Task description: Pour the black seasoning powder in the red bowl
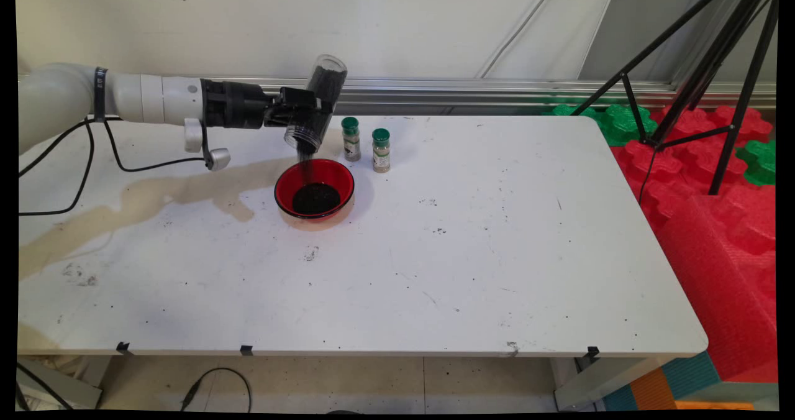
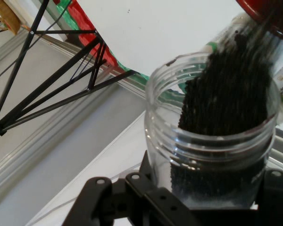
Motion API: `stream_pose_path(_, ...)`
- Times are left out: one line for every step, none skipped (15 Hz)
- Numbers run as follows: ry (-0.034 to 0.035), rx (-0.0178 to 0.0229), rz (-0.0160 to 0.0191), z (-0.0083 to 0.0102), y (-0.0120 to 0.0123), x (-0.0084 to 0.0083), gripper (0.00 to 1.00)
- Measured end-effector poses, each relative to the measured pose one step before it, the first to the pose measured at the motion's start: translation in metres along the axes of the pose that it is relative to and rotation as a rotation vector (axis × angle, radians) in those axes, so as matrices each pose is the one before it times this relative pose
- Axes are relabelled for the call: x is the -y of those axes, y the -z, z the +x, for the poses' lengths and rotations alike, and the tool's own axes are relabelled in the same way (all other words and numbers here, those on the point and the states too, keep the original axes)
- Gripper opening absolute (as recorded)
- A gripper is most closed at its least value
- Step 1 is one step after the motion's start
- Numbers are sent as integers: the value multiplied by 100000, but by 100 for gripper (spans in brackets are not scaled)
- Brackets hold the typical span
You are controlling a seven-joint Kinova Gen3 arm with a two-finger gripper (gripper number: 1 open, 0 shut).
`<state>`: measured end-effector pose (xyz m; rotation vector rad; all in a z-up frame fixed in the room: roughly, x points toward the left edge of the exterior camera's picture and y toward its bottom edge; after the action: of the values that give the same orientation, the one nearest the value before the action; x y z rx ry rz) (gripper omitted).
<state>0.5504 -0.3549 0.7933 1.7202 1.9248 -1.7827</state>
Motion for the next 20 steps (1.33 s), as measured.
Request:
stream_pose_path(-169,-2,-6,22,-2,-1,0)
stream_pose_path(-124,-6,15,13,-1,12,0)
stream_pose_path(-185,-2,22,13,-11,13,0)
stream_pose_path(-222,-17,18,28,-7,13,0)
stream_pose_path(-233,27,-15,19,10,6,0)
stream_pose_path(-187,-8,-2,15,-13,3,0)
stream_pose_path(-122,16,6,6,-3,5,0)
stream_pose_path(-155,13,-6,11,-6,4,0)
stream_pose_path(-166,7,-17,10,-8,0,0)
stream_pose_path(-174,33,-24,6,-10,0,0)
stream_pose_path(-113,11,1,6,-12,4,0)
stream_pose_path(-162,20,-17,16,-8,2,0)
stream_pose_path(-122,26,-14,5,-6,3,0)
stream_pose_path(-169,-4,3,9,-26,6,0)
stream_pose_path(-110,5,-14,10,-8,0,0)
stream_pose_path(-171,10,-6,18,-8,10,0)
stream_pose_path(-164,-10,-6,23,-9,11,0)
stream_pose_path(-140,3,-45,28,13,-1,0)
stream_pose_path(-86,9,-30,13,11,-3,0)
stream_pose_path(-152,-28,-16,32,7,8,0)
